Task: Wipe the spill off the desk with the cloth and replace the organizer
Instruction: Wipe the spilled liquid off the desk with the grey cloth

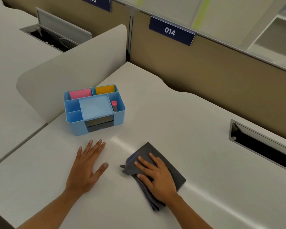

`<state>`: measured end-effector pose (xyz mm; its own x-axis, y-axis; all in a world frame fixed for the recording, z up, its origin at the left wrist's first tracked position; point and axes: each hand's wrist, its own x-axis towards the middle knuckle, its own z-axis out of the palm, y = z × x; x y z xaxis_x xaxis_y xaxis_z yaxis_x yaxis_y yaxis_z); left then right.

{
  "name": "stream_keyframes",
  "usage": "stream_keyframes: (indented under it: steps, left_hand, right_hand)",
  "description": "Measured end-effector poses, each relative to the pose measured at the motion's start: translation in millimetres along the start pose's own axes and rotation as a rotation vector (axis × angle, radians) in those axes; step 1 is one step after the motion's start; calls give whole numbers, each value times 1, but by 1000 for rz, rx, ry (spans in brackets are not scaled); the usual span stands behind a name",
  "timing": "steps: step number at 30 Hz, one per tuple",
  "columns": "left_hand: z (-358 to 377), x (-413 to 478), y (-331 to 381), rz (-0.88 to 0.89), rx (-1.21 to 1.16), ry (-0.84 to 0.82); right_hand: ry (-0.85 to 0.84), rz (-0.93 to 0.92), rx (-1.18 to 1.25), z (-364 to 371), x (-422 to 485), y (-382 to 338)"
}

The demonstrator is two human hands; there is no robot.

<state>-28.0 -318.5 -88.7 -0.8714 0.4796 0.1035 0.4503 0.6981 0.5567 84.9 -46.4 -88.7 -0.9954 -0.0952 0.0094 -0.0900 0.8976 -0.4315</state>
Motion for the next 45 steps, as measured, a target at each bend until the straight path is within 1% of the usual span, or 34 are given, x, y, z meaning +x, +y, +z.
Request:
stream_keyframes:
  steps: [2, 4, 7, 11, 13, 14, 16, 21, 24, 27, 30, 32, 36, 41, 43, 45]
  left_hand:
    - [1, 0, -1, 1, 3, -6]
    - [2, 0, -3, 0, 5, -7]
    - [3, -1, -4, -6, 10, -6]
    - [2, -2, -3, -14, 5, 2]
    - [1, -2, -2, -14, 3, 2]
    - [2, -1, -3, -12, 6, -1]
    - [2, 0, -2, -7, 16, -8]
    - [2, 0, -1, 4, 10, -11]
    - [1, 0, 1, 1, 12, -9]
    - [1, 0, 2, -8, 13, -4]
    - [1, -1, 2, -13, 13, -1]
    - [1, -1, 1, -17, 12, 0]
    - [2, -2, 0, -20, 8, 1]
    - [3, 0, -2, -19, 5, 0]
    - [3, -1, -3, -9, 7, 5]
    - [3, -1, -4, 0, 8, 7]
  right_hand:
    - [-41, -68, -15, -9, 21, 12]
    - [-32, -21, -17, -18, 45, 25]
    - [92, 189, -23, -29, 69, 47]
    - [307, 562, -12, -39, 70, 70]
    - [395, 685, 55, -36, 63, 66]
    - [426, 715, 96, -33, 59, 61]
    - [404, 691, 135, -26, 48, 51]
    - [237, 390, 110, -10, 25, 21]
    - [197, 322, 53, -8, 36, 11]
    - [171, 293, -34, -10, 61, 10]
    - [160, 313, -108, -9, 95, 10]
    - [165, 363, -126, -8, 119, 10]
    - [198, 471, -90, -7, 160, 10]
    - [177, 476, -86, -19, 201, 28]
    - [201, 535, -61, -25, 212, 38]
    - [249, 633, -46, -32, 217, 50]
